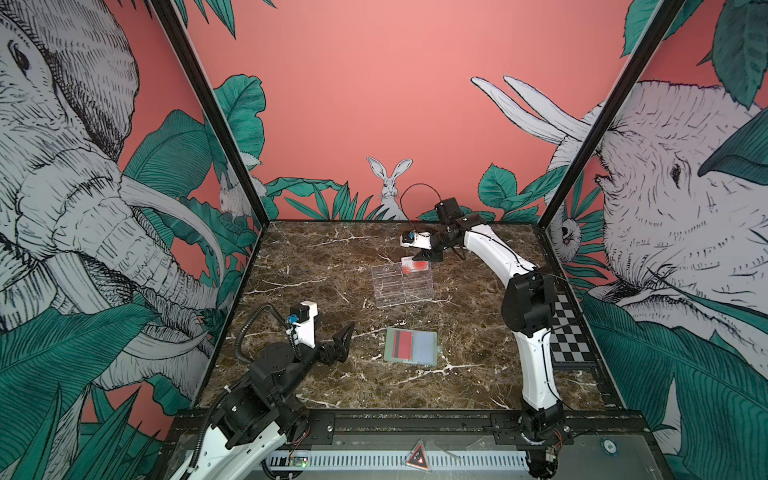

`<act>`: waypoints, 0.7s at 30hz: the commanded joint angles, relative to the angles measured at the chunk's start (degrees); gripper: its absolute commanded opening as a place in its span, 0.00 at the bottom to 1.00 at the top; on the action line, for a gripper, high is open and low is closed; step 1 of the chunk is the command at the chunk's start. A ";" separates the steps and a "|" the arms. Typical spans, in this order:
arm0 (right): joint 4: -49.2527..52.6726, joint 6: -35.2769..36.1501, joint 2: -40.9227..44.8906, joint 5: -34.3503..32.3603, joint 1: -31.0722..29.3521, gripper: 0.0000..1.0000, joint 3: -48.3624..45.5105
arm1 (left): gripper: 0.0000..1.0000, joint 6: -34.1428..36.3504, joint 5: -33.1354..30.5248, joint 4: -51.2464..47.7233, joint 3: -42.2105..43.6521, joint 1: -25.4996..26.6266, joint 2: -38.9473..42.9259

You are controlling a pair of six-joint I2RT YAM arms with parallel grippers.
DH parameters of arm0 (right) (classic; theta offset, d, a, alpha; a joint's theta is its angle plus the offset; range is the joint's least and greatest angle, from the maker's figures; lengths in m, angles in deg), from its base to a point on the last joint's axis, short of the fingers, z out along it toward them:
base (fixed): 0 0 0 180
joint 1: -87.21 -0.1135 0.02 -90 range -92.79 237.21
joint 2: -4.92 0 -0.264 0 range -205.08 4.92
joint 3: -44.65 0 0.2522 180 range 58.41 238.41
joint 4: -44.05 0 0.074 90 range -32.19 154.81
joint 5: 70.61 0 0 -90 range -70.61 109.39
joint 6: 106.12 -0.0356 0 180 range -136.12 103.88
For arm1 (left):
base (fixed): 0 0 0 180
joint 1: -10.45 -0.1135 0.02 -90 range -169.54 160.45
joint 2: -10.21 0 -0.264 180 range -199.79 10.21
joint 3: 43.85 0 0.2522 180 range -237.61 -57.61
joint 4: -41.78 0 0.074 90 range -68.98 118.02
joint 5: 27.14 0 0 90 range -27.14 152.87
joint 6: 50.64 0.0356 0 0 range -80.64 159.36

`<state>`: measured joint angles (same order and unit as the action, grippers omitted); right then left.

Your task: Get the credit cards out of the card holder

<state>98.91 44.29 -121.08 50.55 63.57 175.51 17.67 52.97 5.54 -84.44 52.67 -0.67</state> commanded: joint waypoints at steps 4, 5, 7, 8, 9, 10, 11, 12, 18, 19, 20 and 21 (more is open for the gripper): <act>-25.85 -12.80 11.36 -9.52 -0.34 0.61 -12.95 | 0.99 -1.03 0.53 2.29 1.15 -0.30 -1.33; -29.01 -14.00 12.63 -10.54 -0.31 0.64 -15.01 | 0.99 -1.02 0.66 2.50 1.17 -0.34 -1.57; -35.52 -17.29 15.34 -12.63 -0.03 0.72 -18.95 | 0.99 -0.94 0.84 2.81 1.12 -0.32 -2.21; -37.67 -19.02 16.35 -13.38 0.13 0.74 -20.30 | 0.99 -0.90 0.92 3.02 1.10 -0.33 -2.37; -39.68 -21.74 17.46 -13.82 0.45 0.76 -21.49 | 0.99 -0.89 1.07 3.22 1.11 -0.32 -2.65; -41.49 -24.56 18.53 -13.39 0.90 0.77 -22.77 | 0.99 -0.89 1.24 3.55 1.15 -0.35 -2.95; -42.75 -26.74 19.46 -12.67 1.32 0.78 -23.93 | 0.99 -0.89 1.27 3.75 1.28 -0.30 -3.12; -44.37 -29.48 20.57 -11.95 1.85 0.79 -25.31 | 0.99 -0.89 1.32 4.01 1.36 -0.31 -3.22; -55.89 -52.70 26.10 -11.13 5.42 0.85 -33.76 | 0.99 -1.33 1.88 4.14 2.08 -0.32 -3.40; -56.77 -57.66 26.98 -11.93 6.25 0.88 -34.89 | 0.99 -1.42 1.92 4.26 2.14 -0.29 -3.41; -56.65 -62.84 27.49 -12.99 7.13 0.90 -35.46 | 0.99 -1.51 2.05 4.37 2.13 -0.29 -3.47; -55.87 -69.36 27.74 -12.86 8.44 0.91 -35.54 | 0.99 -1.50 2.06 4.44 2.15 -0.31 -3.51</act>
<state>48.99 -5.33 -95.22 39.07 69.86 141.02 16.86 54.55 8.45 -83.02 52.67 -3.99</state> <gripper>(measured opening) 0.903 0.989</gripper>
